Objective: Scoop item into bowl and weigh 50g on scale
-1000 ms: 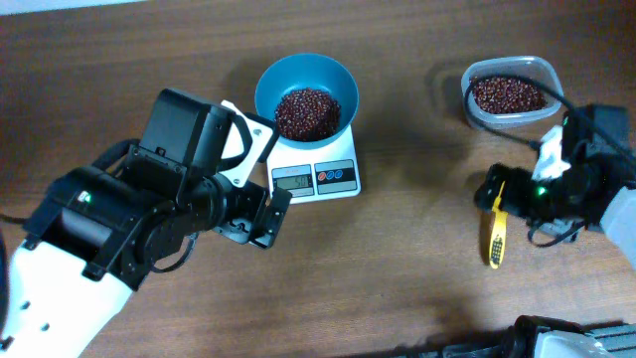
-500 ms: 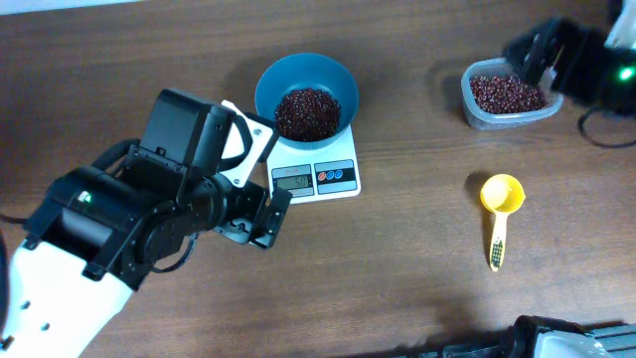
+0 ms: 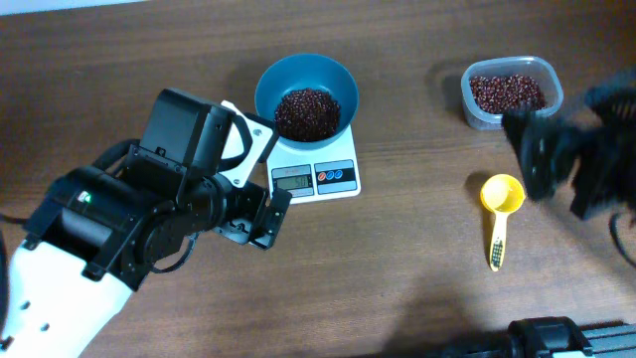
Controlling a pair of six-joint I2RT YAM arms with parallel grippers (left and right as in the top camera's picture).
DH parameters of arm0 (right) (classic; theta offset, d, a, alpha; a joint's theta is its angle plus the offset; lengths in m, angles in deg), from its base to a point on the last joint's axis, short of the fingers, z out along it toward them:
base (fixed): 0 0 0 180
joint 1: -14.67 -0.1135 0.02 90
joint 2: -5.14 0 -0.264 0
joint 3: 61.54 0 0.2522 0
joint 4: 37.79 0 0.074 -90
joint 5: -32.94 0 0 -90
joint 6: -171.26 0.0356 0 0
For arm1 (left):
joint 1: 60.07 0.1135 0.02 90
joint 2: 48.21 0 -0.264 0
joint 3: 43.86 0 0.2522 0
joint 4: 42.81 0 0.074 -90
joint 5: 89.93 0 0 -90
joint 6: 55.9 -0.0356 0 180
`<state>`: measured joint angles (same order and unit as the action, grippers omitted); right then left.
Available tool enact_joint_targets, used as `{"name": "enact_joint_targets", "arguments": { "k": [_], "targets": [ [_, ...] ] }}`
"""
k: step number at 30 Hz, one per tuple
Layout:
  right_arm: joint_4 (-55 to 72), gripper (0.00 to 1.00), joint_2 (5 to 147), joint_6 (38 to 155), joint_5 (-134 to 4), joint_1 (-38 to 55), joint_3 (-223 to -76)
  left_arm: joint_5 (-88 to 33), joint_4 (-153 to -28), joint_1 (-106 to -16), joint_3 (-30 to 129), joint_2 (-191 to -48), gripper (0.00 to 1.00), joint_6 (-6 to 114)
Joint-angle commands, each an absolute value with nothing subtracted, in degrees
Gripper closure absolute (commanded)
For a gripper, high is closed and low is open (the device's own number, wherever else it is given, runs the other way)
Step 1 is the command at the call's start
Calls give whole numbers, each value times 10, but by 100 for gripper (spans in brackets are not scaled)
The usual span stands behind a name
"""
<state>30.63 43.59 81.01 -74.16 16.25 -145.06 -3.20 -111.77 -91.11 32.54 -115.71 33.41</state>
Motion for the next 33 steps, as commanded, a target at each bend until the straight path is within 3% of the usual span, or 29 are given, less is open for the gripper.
{"name": "enact_joint_targets", "arguments": {
  "k": [1,6,10,20,33],
  "targets": [
    [242,1,376,798,-625,104,-1330,-41,-1117,-910,334,-1156,1,323],
    [64,1,258,856,-613,75,-1131,-41,-1117,-910,334,-1156,1,323],
    [-7,1,191,866,-612,75,-1038,-41,-1117,-910,334,-1156,1,323],
    [-29,1,54,866,-600,76,-936,-41,-1117,-910,334,-1156,1,323],
    [-50,1,53,860,-567,76,-864,-41,-1117,-910,334,-1156,1,323]
  ]
}}
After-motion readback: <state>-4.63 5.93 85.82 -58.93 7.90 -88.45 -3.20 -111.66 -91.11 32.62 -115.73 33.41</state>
